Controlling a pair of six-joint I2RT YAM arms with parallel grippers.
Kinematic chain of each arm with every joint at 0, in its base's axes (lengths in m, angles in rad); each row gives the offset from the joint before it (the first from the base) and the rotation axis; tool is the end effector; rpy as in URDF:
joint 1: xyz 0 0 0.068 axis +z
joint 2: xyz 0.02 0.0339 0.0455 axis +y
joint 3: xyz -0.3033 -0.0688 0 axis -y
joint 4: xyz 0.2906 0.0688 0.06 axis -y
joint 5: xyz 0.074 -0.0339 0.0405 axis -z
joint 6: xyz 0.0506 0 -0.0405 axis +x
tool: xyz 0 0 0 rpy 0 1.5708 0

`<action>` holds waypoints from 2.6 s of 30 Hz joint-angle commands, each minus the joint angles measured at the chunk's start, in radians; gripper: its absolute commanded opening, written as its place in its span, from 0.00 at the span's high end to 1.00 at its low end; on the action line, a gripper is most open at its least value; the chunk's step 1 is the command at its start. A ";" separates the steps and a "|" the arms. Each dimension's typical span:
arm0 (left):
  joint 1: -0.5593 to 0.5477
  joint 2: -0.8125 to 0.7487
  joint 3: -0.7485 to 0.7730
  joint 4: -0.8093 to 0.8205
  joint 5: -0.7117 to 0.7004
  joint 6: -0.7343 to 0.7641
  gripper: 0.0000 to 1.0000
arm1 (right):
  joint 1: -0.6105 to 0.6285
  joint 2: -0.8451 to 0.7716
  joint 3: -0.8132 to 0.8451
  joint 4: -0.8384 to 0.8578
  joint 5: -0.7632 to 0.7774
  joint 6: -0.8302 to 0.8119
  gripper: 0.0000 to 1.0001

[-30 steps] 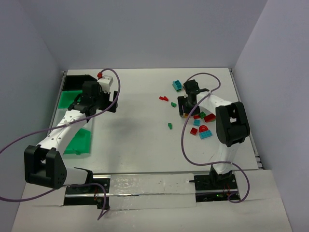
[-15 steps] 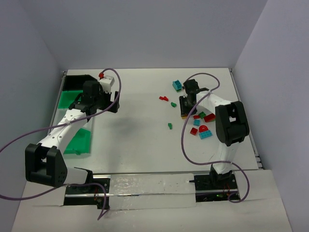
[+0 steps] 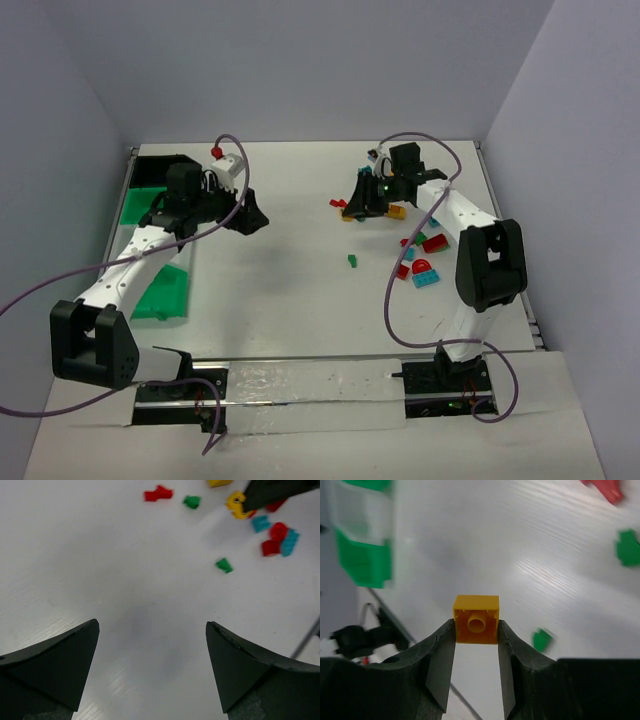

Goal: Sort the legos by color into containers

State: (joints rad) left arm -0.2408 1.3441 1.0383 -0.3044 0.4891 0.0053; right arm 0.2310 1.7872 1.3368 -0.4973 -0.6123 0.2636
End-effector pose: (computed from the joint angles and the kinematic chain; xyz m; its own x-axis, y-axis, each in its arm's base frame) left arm 0.3287 -0.1052 0.3108 -0.5534 0.1407 -0.8209 0.5874 0.7647 -0.2649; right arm 0.4219 0.1291 0.2435 -0.8971 0.0080 -0.4418 -0.2901 0.7434 0.6027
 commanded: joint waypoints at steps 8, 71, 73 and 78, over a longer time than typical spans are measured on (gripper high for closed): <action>-0.043 0.043 0.055 0.426 0.382 -0.278 0.02 | 0.033 -0.043 -0.090 0.704 -0.515 0.748 0.84; 0.341 0.544 0.707 -0.161 -0.386 0.043 1.00 | -0.091 -0.024 0.282 -0.168 0.273 -0.371 0.00; 0.343 0.594 0.756 -0.171 -0.411 0.038 1.00 | -0.091 -0.036 0.270 -0.175 0.324 -0.440 0.00; 0.359 0.706 0.827 -0.106 -0.447 0.014 1.00 | -0.093 -0.061 0.217 -0.175 0.444 -0.620 0.00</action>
State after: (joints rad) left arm 0.1077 2.0111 1.7792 -0.4429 0.1109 0.0500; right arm 0.1394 1.8069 1.5817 -0.6404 -0.3367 -0.1419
